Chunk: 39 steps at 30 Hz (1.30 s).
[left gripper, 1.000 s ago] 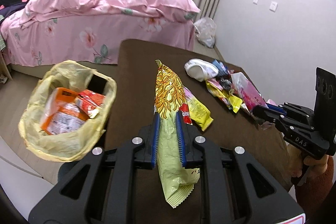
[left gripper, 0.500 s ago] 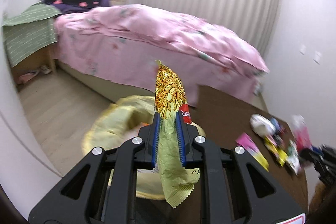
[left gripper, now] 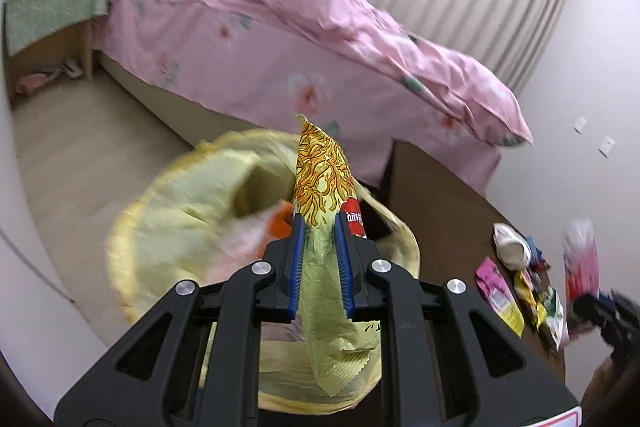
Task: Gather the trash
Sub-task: 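Drop the gold wrapper into the yellow bag while the right gripper drops the tissue pack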
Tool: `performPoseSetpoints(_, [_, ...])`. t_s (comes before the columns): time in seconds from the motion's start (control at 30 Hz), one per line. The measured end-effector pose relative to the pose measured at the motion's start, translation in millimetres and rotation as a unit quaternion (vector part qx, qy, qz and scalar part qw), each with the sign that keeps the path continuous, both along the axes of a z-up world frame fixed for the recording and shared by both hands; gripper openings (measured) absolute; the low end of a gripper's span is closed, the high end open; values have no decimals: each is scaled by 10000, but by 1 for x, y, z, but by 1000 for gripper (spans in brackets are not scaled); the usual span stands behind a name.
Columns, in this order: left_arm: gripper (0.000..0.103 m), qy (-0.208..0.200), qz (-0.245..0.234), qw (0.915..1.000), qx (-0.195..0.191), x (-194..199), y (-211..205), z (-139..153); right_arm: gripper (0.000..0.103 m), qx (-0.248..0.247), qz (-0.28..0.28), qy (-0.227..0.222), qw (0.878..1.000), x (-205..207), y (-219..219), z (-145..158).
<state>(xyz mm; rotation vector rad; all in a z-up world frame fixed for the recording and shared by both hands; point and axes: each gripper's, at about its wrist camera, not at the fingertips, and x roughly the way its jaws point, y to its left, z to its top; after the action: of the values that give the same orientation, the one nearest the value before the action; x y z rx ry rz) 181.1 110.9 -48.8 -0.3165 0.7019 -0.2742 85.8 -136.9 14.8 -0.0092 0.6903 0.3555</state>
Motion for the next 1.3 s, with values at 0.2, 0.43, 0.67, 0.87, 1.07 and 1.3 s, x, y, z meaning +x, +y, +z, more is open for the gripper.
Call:
performPoseSetpoints(0.2, [15,220,-77,9994,262,13,-11,-19,12,-17,200,160,9997,49,25,-7])
performPoseSetpoints(0.43, [5,911,387,9908,923,17,-1,-51,12,57,650,875,9940,121,72,-48])
performPoseSetpoints(0.67, [2,1046,512,9898,821,11,12,-63,12,-252,952,1959,9757,175,111,-110])
performPoseSetpoints(0.87, [2,1010,495,9907,767,11,12,-60,12,-681,1124,2050,9699,177,122,-119])
performPoseSetpoints(1.07, [2,968,505,9909,784,10,13,-57,12,-606,1164,1938,9722,172,118,-116])
performPoseSetpoints(1.3, [4,697,719,9939,470,4,23,-35,15,-631,1255,1452,9794,152,119,-99])
